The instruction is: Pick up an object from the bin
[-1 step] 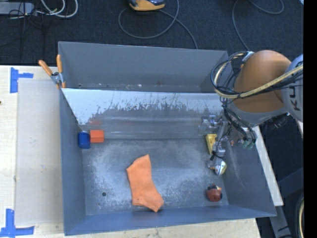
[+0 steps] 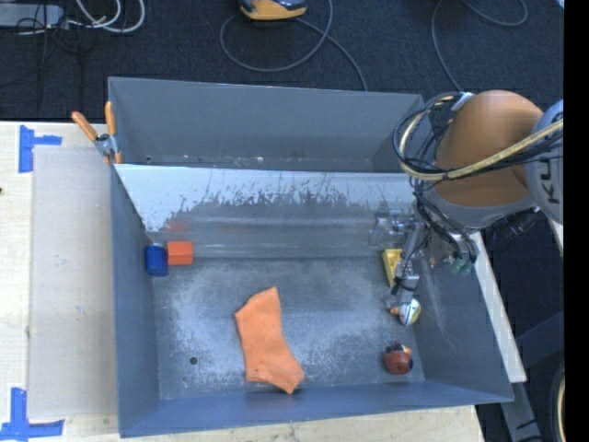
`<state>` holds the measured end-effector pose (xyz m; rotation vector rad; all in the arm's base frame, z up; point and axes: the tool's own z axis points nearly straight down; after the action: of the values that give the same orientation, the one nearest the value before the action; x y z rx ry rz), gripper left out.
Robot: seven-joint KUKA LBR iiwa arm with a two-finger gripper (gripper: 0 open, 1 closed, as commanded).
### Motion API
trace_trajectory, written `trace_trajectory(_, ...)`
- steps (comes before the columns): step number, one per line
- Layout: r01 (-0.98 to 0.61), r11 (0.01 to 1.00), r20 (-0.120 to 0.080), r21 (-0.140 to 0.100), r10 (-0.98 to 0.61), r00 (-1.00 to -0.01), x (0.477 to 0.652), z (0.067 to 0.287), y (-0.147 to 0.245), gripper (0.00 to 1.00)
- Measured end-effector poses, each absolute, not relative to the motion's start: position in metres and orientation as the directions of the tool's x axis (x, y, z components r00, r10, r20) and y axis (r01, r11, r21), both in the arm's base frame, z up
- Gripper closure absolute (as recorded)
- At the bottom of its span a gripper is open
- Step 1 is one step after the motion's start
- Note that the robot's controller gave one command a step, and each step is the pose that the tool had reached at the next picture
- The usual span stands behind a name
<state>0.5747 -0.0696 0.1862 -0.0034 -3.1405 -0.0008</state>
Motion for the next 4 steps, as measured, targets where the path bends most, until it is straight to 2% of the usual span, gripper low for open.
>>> trace_trajectory(1, -0.034, 0.999, 0.0, 0.001, -0.034, -0.999, 0.563, 0.135, -0.094, 0.0)
trace_trajectory(2, 0.055, 0.998, 0.009, 0.002, 0.055, -0.998, 0.549, 0.104, -0.1, 0.0)
trace_trajectory(3, 0.097, 0.995, 0.004, 0.001, 0.097, -0.995, 0.545, 0.089, -0.102, 0.0)
trace_trajectory(4, -0.088, 0.996, 0.005, 0.004, -0.088, -0.996, 0.535, 0.08, -0.122, 0.0)
